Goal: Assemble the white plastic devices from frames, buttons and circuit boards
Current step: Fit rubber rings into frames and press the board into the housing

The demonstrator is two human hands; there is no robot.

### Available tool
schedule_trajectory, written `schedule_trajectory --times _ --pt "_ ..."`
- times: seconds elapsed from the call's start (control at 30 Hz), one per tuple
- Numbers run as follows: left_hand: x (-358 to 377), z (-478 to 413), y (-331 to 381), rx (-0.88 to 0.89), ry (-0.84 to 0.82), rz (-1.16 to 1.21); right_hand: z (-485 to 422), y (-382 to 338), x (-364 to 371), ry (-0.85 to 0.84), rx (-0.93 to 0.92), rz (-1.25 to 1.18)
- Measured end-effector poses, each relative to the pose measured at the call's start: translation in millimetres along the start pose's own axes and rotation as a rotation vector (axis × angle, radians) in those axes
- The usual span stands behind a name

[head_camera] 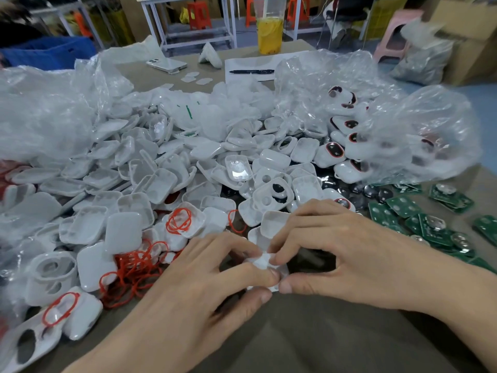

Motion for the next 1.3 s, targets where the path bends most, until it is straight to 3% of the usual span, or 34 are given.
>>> schedule_trajectory --times 0.9,1.07,1.2,1.3 --pt "0 1 3 -0.005 0.029 0.026 -2 4 1 0.007 0.017 -0.018" --pt "2 3 2 -0.009 0.014 -0.016 1 4 -11 0.087 0.051 0.085" --pt "3 6 0 -0.035 -0.024 0.006 5 -1 -23 0.221 0.055 0.078" --pt "3 7 -2 -0.063 -0.031 0.037 6 -7 -20 0.221 0.039 0.025"
Point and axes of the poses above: each hand's wrist, its own z-axis away from the middle knuckle, its own x-axis out of the palm, y = z × x, the point moved 9 cm from there along -z, towards the middle knuckle, and after that the axes turned 5 degrees about -y, right-handed, at the moved point
